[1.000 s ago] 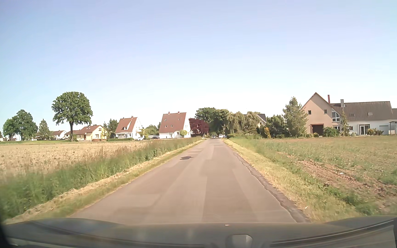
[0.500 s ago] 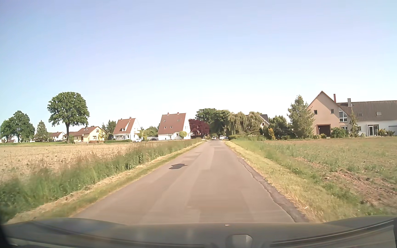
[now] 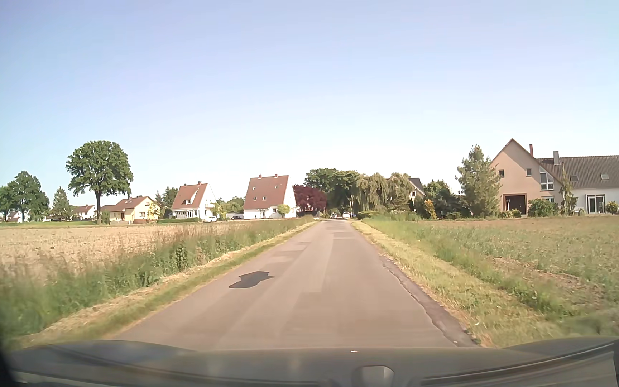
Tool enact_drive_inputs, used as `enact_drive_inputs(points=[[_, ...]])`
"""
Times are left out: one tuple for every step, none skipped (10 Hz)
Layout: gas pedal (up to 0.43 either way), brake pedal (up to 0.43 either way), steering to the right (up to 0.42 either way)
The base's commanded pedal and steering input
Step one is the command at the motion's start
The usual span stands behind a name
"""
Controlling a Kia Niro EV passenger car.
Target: Follow the waypoints while adhering to traffic rules and regulations
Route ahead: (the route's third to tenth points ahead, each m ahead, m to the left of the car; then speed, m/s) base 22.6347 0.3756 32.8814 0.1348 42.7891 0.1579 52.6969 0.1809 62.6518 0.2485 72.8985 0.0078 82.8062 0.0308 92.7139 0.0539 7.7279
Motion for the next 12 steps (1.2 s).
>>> enact_drive_inputs(points=[[0.138, 0.006, 0.003], [0.138, 0.006, 0.002], [0.138, 0.006, 0.003], [0.138, 0.006, 0.003], [0.138, 0.006, 0.003], [0.138, 0.006, 0.002], [0.138, 0.006, 0.002], [0.138, 0.006, 0.002], [0.138, 0.006, 0.002], [0.138, 0.006, 0.002], [0.138, 0.006, 0.002], [0.138, 0.006, 0.001]])
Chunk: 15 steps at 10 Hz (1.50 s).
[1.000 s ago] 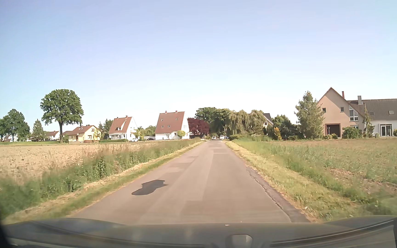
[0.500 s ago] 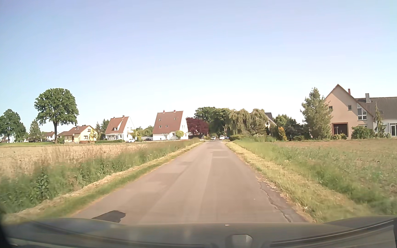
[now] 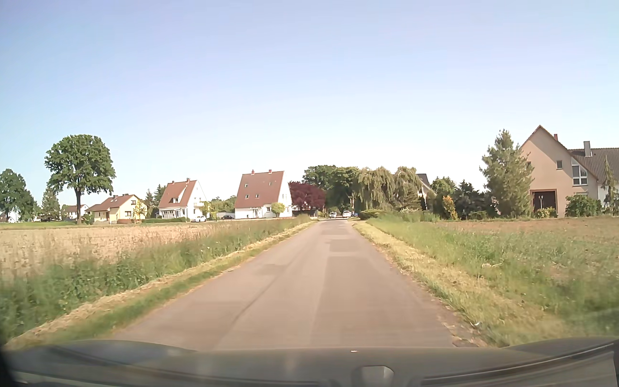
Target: Follow the waypoints while adhering to traffic rules and regulations
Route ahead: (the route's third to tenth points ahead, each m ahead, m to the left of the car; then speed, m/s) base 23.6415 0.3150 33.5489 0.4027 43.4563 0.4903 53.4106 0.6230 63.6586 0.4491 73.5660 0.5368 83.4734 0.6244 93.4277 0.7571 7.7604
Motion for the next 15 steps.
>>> enact_drive_inputs(points=[[0.138, 0.006, 0.001], [0.138, 0.006, 0.000], [0.138, 0.006, 0.001], [0.138, 0.006, 0.001], [0.138, 0.006, 0.000], [0.138, 0.006, 0.001], [0.138, 0.006, 0.001], [0.130, 0.006, 0.001], [0.130, 0.006, 0.001], [0.130, 0.006, 0.001], [0.118, 0.006, 0.001], [0.118, 0.006, 0.001], [0.118, 0.006, 0.001], [0.110, 0.006, 0.001], [0.110, 0.006, 0.000]])
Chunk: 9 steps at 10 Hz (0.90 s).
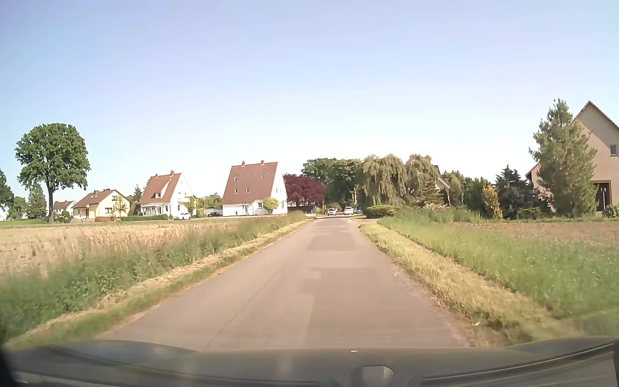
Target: Follow the waypoints while adhering to traffic rules and regulations
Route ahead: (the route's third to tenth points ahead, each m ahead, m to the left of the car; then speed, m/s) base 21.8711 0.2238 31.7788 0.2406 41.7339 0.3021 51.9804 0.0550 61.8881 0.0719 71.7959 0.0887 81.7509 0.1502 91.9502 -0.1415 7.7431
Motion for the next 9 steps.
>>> enact_drive_inputs(points=[[0.098, 0.006, -0.002], [0.098, 0.006, -0.002], [0.098, 0.006, -0.002], [0.098, 0.006, -0.002], [0.098, 0.006, 0.001], [0.098, 0.006, 0.004], [0.098, 0.006, 0.004], [0.098, 0.006, 0.002], [0.098, 0.006, 0.003]])
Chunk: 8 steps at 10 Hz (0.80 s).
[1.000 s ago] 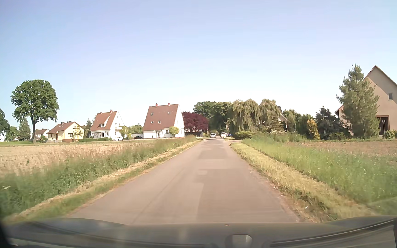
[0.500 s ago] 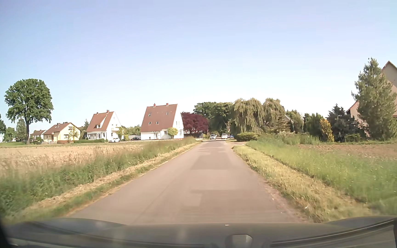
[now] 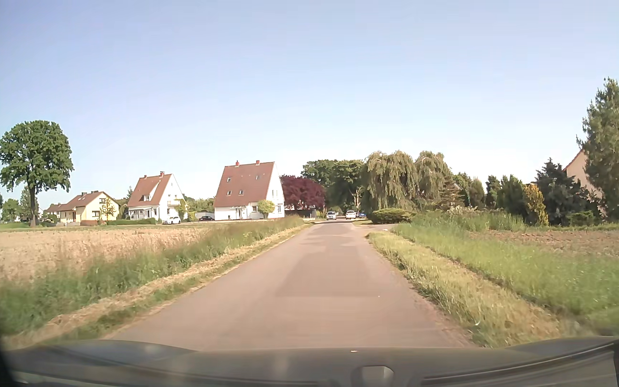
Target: Follow the waypoints while adhering to traffic rules and regulations
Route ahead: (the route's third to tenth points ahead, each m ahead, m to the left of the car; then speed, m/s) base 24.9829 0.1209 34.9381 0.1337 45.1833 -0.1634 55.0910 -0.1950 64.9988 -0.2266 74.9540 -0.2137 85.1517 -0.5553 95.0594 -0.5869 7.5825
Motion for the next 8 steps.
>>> enact_drive_inputs(points=[[0.098, 0.006, 0.005], [0.098, 0.006, 0.005], [0.098, 0.006, 0.005], [0.098, 0.006, 0.005], [0.098, 0.006, 0.005], [0.098, 0.006, 0.004], [0.098, 0.006, 0.004], [0.098, 0.006, 0.004]])
